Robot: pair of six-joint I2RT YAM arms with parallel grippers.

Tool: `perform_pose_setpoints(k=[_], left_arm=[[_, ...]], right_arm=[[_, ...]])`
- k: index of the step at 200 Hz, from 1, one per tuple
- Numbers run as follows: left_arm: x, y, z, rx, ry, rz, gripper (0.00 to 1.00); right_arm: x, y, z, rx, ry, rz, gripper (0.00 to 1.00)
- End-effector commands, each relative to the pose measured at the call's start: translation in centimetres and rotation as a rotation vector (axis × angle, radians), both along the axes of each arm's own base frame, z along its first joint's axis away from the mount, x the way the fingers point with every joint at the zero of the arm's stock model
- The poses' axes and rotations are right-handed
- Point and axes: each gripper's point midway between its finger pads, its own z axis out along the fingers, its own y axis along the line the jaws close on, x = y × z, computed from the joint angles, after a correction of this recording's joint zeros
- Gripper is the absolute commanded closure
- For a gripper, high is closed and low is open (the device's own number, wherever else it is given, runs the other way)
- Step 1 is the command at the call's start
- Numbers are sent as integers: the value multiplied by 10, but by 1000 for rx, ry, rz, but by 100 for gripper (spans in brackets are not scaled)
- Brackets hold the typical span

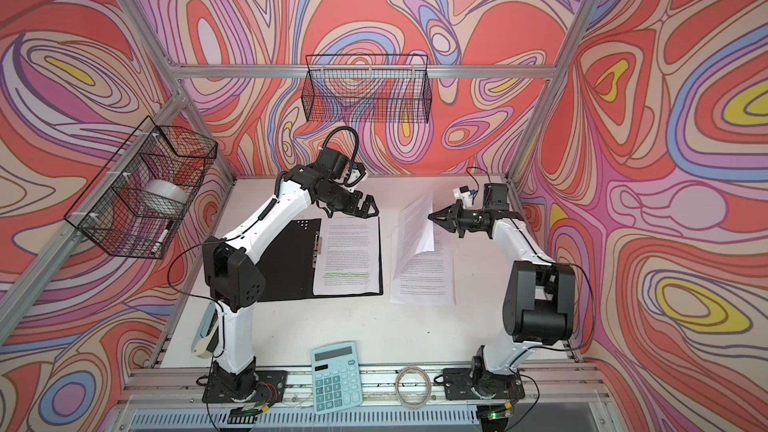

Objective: Put the files into the folder
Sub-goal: 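Carry the lifted sheet with right gripper toward the folder while left gripper withdraws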

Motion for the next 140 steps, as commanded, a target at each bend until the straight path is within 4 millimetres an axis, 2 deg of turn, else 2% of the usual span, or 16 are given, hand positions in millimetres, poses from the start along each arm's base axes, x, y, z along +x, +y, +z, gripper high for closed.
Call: perform_pose_setpoints(k=[1,31,63,115,135,140], left_arm=[[-1,16,24,-7,-50,22,0],[5,29,33,-3,-77,43,0],[12,46,47,2,-115,74,0],[23,87,67,-14,-150,161,0],[25,104,73,-27,-160,201,0],[25,108,74,-30,-162,209,0]], right_arm=[[7,15,23,31,-58,39,100],[14,31,37,34,-84,68,100],[18,61,52,34,-110,122,100],[17,128,69,60,-144,226,100],[10,152,85,72,-182,268,100],[13,159,75,72,-160,277,100]])
